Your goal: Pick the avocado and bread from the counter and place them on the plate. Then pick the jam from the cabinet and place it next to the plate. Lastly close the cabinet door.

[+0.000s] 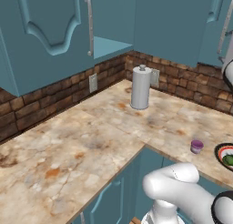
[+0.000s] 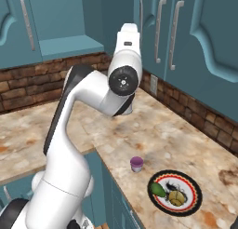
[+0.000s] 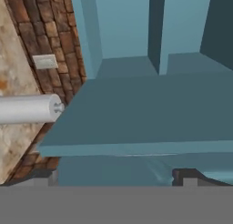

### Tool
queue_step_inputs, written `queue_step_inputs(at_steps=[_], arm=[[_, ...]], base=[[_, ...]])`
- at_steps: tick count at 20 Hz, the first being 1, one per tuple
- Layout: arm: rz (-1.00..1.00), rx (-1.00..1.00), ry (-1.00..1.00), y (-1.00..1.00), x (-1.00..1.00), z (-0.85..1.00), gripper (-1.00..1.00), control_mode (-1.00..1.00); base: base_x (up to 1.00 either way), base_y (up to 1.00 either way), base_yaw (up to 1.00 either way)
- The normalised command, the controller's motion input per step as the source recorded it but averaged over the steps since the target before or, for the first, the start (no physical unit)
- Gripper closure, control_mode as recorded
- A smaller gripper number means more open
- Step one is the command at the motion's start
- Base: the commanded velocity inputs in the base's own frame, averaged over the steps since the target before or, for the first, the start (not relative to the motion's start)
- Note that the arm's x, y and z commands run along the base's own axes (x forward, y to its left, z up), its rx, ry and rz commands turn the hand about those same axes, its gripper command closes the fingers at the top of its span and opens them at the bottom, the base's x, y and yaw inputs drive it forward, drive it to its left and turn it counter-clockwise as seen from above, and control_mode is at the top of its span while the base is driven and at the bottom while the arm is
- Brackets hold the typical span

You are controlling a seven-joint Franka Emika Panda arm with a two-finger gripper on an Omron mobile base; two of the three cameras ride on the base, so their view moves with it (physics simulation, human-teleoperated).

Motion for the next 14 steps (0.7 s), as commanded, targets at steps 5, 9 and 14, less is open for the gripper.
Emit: queue_step_inputs(at_steps=[5, 9, 14], arm=[[0.0, 0.0, 0.02, -0.01, 0.28, -0.01, -1.0, -1.0], [0.0, 0.0, 0.02, -0.01, 0.31, -0.05, -1.0, -1.0], [0.0, 0.0, 0.0, -0.05, 0.34, -0.07, -1.0, -1.0]], base=[[0.0, 0.0, 0.0], [0.0, 0.0, 0.0], [0.0, 0.0, 0.0]])
